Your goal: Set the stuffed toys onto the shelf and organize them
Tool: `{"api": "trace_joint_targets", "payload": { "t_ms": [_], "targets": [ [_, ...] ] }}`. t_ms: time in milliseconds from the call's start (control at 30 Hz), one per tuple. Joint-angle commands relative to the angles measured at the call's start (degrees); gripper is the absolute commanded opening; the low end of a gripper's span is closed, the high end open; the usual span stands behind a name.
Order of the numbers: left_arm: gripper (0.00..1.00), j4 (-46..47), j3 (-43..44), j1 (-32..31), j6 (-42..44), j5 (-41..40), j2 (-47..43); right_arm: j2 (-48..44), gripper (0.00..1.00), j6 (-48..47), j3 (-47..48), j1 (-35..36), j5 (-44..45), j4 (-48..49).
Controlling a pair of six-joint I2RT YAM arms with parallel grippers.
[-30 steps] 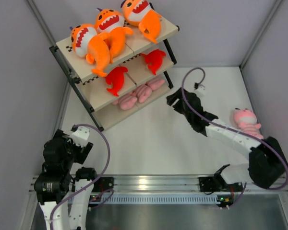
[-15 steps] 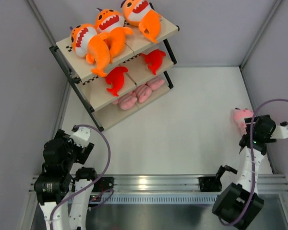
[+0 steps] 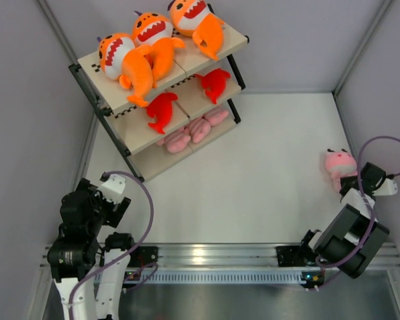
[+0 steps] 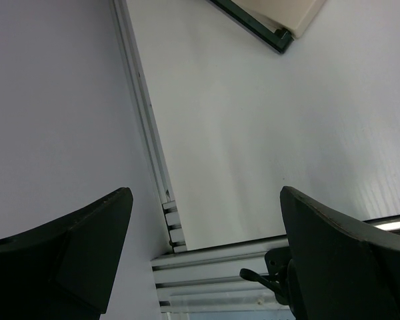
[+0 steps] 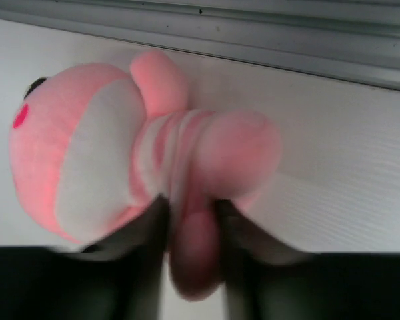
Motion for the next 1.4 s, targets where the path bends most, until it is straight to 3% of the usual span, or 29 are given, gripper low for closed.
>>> {"api": "trace_joint_targets", "payload": {
  "t_ms": [0,67,100,233,333,467,533,633,833,933,1067,1367],
  "targets": [
    [0.99,2.1,1.9,-0.1,-0.8,-0.8,1.4,2.3,0.20,-1.0,1.3,-0.5,-3.7,8.0],
    [0.99,2.1,1.8,-0.2,-0.9,-0.9,1.6,1.9,0.02,-1.4,0.8,-0.5,-5.1,9.2],
    [0.99,2.2,1.4,-0.1,-0.9,-0.6,1.6,0.6,0.00,-1.4,0.1,-0.5,-7.7,9.4],
    [0.99,2.3,-1.5,-0.1,-0.7,-0.7,1.4,-6.9,0.00,-2.1,0.8,1.6,-11.7,6.4],
    [0.98,2.5,-6.7,-0.2,-0.5,-3.1,1.1,-15.6,0.00,-2.5,2.3,8.9,-10.0,0.7],
    [0.99,4.6,-12.3,-0.2,-2.1,-7.7,0.7,-22.8,0.00,-1.5,4.4,28.3,-3.7,-6.2],
    [0.99,6.8,-15.4,-0.2,-2.9,-10.3,0.2,-25.3,0.00,0.6,4.2,34.6,-1.2,-7.5],
    [0.98,10.9,-18.4,-0.1,-4.6,-14.8,-0.1,-25.9,0.00,6.0,3.2,53.2,3.8,-6.0],
    [0.98,15.5,-22.0,0.5,-9.4,-19.9,-0.5,-11.9,0.00,12.6,7.1,83.5,15.6,1.2],
    [0.99,15.8,-21.6,1.2,-11.2,-21.6,-0.9,-1.0,0.00,15.3,11.1,91.5,17.5,10.1],
    [0.99,16.1,-21.9,1.9,-12.0,-22.8,-1.9,16.0,0.00,17.2,21.4,97.5,20.2,19.2],
    [0.99,16.1,-21.8,1.9,-11.6,-21.9,-2.1,41.9,0.00,25.7,45.5,103.8,27.1,20.2]
  ]
}}
